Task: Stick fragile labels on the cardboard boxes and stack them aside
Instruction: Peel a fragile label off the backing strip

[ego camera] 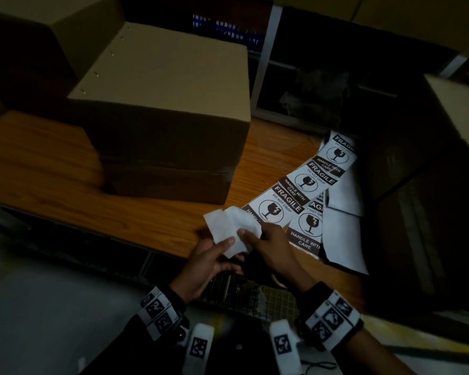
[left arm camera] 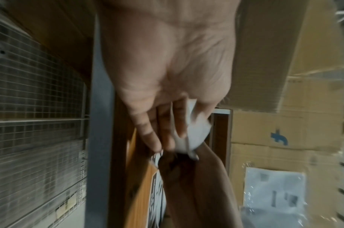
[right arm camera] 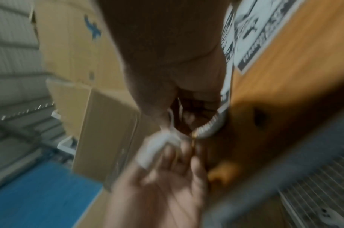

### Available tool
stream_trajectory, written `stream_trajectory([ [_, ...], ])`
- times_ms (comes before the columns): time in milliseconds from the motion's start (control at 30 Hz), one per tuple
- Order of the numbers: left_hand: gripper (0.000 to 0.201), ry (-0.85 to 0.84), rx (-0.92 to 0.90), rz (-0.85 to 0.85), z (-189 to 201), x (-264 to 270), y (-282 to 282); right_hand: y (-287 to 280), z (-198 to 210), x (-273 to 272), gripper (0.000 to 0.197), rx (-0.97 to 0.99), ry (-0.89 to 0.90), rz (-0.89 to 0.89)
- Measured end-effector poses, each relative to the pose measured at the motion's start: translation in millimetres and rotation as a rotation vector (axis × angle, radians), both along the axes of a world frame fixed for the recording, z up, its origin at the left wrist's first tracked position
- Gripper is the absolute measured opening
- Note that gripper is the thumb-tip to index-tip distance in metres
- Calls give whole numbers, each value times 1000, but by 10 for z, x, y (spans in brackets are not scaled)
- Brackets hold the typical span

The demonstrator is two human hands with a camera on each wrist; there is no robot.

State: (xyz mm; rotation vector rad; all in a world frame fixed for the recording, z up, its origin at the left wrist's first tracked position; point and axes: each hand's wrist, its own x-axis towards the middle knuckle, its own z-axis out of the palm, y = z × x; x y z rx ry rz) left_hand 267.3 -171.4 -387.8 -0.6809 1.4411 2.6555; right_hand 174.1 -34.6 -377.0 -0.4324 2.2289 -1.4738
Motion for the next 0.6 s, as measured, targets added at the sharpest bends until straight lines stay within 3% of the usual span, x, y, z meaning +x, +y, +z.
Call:
stream_trajectory([
  [67,50,-16,-4,70,-4,66,4,-62,-33,116,29,12,156,-10],
  [167,31,-18,-105,125,6,136,18,-141,-44,254,27,-23,285,27],
  [267,23,-21,-208,191,21,154,65,-188,-115,306,23,-40,262,28],
  [367,22,-24,-179,263,38,137,105,-213,-137,338,24,-108,141,14],
  [467,15,-7,-190,225,89,-1,154,-134,-57,292,32,-108,188,-14],
  [600,18,19,-191,123,148,-369,315,114,24,22,41,22,470,-86],
])
